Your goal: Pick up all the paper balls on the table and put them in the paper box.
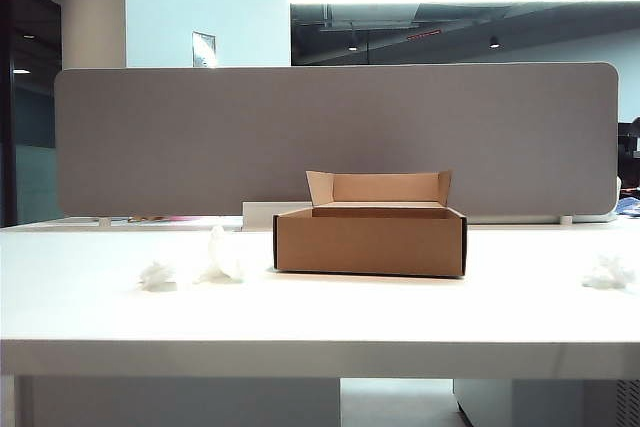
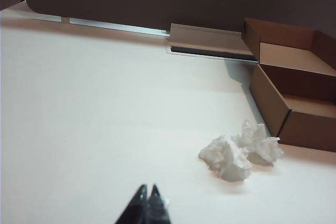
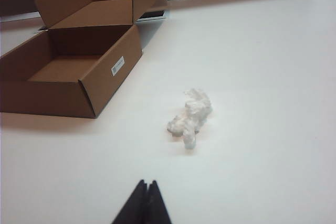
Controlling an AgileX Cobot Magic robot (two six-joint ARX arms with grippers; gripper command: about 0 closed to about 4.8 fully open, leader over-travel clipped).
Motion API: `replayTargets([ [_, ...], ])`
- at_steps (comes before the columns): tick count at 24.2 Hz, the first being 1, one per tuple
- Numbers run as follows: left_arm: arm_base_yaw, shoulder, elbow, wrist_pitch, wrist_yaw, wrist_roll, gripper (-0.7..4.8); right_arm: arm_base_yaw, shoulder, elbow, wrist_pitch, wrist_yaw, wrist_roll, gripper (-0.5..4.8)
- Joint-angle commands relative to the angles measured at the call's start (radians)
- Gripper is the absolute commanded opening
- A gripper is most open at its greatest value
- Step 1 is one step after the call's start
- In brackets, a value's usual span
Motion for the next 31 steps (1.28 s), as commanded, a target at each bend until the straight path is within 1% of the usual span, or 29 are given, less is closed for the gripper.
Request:
replayTargets([
  [1, 0.003, 0.001, 0.003, 0.006, 0.004, 0.000, -0.05, 0.001, -0.002, -0.003, 0.017, 0.002, -0.002, -0.01],
  [15, 0.003, 0.001, 0.003, 0.006, 0.004, 0.000, -0.05, 0.000, -0.002, -0.003, 0.022, 0.003, -0.003, -0.01],
  [16, 0.003, 0.001, 0.003, 0.006, 0.004, 0.000, -0.05, 0.000, -0.002, -0.003, 0.024, 0.014, -0.004, -0.01],
  [18, 0.003, 0.001, 0.003, 0.007, 0.003, 0.001, -0.05, 0.000, -0.002, -0.003, 0.025, 0.099, -0.008, -0.01],
  [19, 0.003, 0.001, 0.003, 0.007, -0.001, 0.001, -0.05, 0.000, -0.002, -0.003, 0.025, 0.125, -0.007, -0.01],
  [21, 0.003, 0.001, 0.003, 0.006, -0.007, 0.001, -0.05, 0.000, -0.002, -0.003, 0.025, 0.148, -0.007, -0.01],
  [26, 0.003, 0.001, 0.003, 0.006, -0.006, 0.000, -0.05, 0.001, -0.002, -0.003, 0.042, 0.130, -0.007, -0.02],
  [29, 0.003, 0.001, 0.003, 0.007, -0.003, 0.000, -0.05, 0.001, -0.002, -0.001, 0.133, 0.129, -0.007, -0.02],
  [31, 0.003, 0.001, 0.003, 0.007, -0.003, 0.000, -0.05, 0.002, -0.002, 0.016, 0.150, 0.130, -0.007, -0.02],
])
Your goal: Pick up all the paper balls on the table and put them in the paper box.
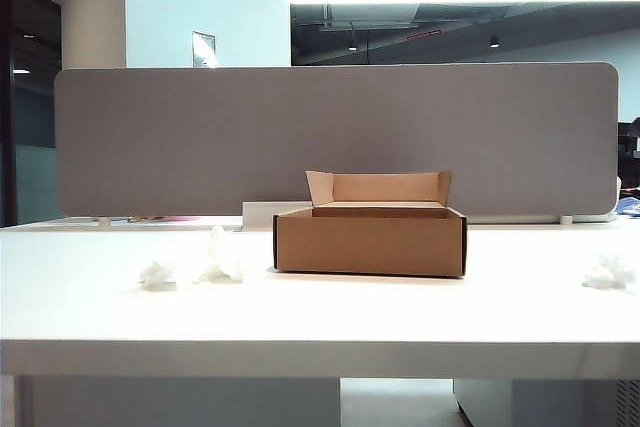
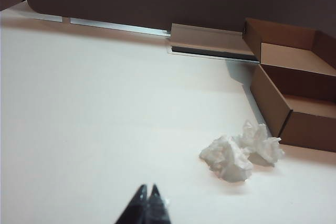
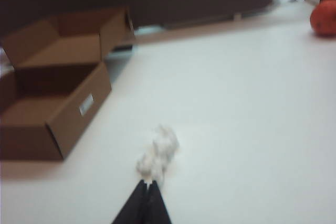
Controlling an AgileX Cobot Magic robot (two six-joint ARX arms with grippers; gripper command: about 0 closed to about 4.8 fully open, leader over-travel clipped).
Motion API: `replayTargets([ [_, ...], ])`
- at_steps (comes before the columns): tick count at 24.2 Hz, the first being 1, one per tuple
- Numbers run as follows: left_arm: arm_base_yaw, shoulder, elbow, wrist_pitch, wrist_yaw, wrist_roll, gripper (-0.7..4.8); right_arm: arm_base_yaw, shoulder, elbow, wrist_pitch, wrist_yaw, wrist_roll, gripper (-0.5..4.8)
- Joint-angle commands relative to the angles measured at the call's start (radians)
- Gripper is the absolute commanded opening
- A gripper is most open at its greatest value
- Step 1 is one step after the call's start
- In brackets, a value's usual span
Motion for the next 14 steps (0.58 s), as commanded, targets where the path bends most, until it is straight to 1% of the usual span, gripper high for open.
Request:
replayTargets([
  [1, 0.003, 0.001, 0.003, 0.007, 0.000, 0.000, -0.05, 0.002, -0.002, 0.035, 0.044, -0.001, -0.005, -0.02],
  [6, 0.003, 0.001, 0.003, 0.007, 0.001, 0.000, -0.05, 0.002, 0.002, 0.103, 0.042, 0.007, -0.011, -0.02],
  [7, 0.003, 0.001, 0.004, 0.007, 0.005, -0.006, -0.05, 0.002, 0.008, 0.123, 0.018, 0.007, -0.011, -0.02],
  [8, 0.003, 0.001, 0.004, 0.007, 0.008, -0.023, -0.05, 0.002, 0.016, 0.138, -0.007, 0.007, -0.011, -0.02],
  [9, 0.003, 0.001, 0.005, 0.009, 0.008, -0.087, -0.05, 0.002, 0.040, 0.168, -0.058, 0.007, -0.011, -0.02],
  [11, 0.003, 0.001, 0.006, 0.025, 0.008, -0.112, -0.05, 0.002, 0.104, 0.222, -0.127, 0.007, -0.011, -0.02],
  [14, 0.003, 0.001, 0.007, 0.030, 0.008, -0.112, -0.05, 0.002, 0.190, 0.272, -0.147, 0.006, -0.011, -0.02],
])
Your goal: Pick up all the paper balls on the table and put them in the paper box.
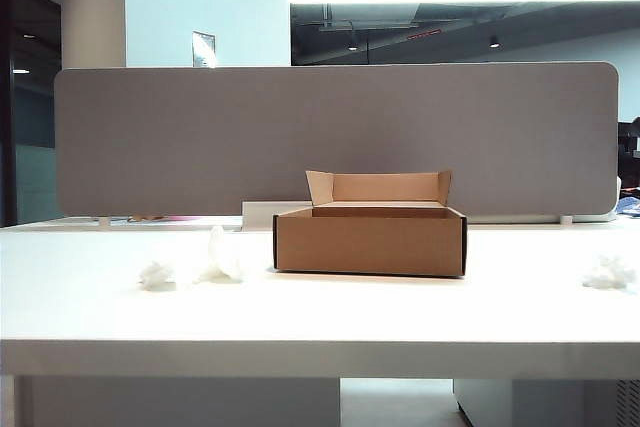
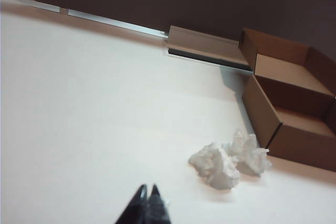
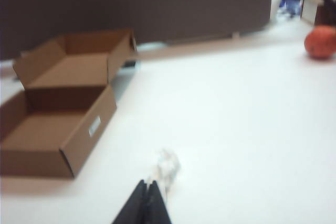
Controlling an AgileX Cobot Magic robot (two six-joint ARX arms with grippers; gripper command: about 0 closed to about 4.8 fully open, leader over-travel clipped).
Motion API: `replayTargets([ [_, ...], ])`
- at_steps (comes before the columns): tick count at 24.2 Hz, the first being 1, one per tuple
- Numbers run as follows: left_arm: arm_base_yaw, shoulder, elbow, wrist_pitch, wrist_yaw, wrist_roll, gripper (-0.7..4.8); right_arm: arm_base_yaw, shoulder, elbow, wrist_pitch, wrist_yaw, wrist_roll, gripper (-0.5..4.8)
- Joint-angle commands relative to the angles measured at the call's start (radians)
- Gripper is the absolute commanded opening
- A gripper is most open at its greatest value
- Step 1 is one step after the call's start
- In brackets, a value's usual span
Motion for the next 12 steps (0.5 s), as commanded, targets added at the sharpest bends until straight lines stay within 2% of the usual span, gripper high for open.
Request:
replayTargets([
  [1, 0.003, 0.001, 0.007, 0.023, 0.010, -0.008, -0.05, 0.000, 0.100, 0.061, -0.014, 0.005, -0.003, -0.02],
  [5, 0.003, 0.001, 0.028, 0.011, 0.086, -0.007, -0.05, 0.000, 0.338, 0.182, -0.015, -0.007, -0.003, -0.01],
  [12, 0.003, 0.014, 0.129, -0.041, 0.092, 0.001, -0.05, 0.000, 0.719, 0.388, -0.023, -0.042, -0.004, -0.01],
])
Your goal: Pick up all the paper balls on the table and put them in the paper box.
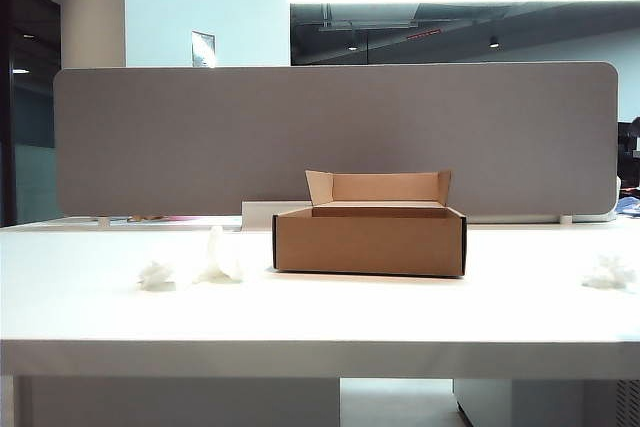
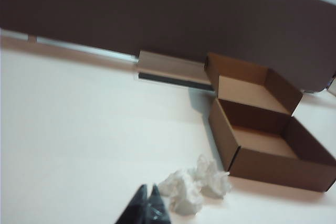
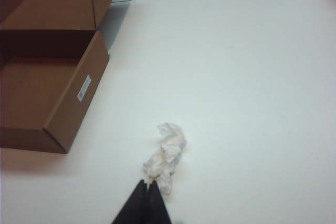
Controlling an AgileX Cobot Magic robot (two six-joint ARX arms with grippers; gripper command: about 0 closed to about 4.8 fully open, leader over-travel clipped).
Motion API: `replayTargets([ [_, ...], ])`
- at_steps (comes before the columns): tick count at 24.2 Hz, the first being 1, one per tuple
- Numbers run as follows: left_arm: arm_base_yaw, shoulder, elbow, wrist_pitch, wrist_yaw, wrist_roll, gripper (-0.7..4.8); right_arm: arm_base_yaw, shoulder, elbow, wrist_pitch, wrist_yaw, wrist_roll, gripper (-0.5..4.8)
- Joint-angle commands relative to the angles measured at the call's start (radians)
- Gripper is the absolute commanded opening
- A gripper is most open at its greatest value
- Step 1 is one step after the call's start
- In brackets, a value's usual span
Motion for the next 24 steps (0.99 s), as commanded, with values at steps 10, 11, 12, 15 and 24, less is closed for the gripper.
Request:
replayTargets([
  [10, 0.003, 0.201, 0.161, -0.086, 0.033, 0.110, -0.05, -0.002, 0.474, 0.301, -0.137, -0.024, -0.055, 0.14],
  [11, 0.003, 0.236, 0.176, -0.088, 0.033, 0.113, -0.05, -0.001, 0.503, 0.324, -0.154, -0.025, -0.055, 0.41],
  [12, 0.003, 0.266, 0.188, -0.087, 0.033, 0.113, -0.05, -0.002, 0.534, 0.348, -0.173, -0.024, -0.055, 0.75],
  [15, 0.003, 0.367, 0.239, -0.092, 0.034, 0.114, -0.05, -0.002, 0.608, 0.407, -0.221, -0.024, -0.055, 1.40],
  [24, 0.001, 0.926, 0.576, -0.177, 0.123, 0.114, 0.86, -0.002, 0.828, 0.517, -0.269, -0.024, -0.055, 2.34],
])
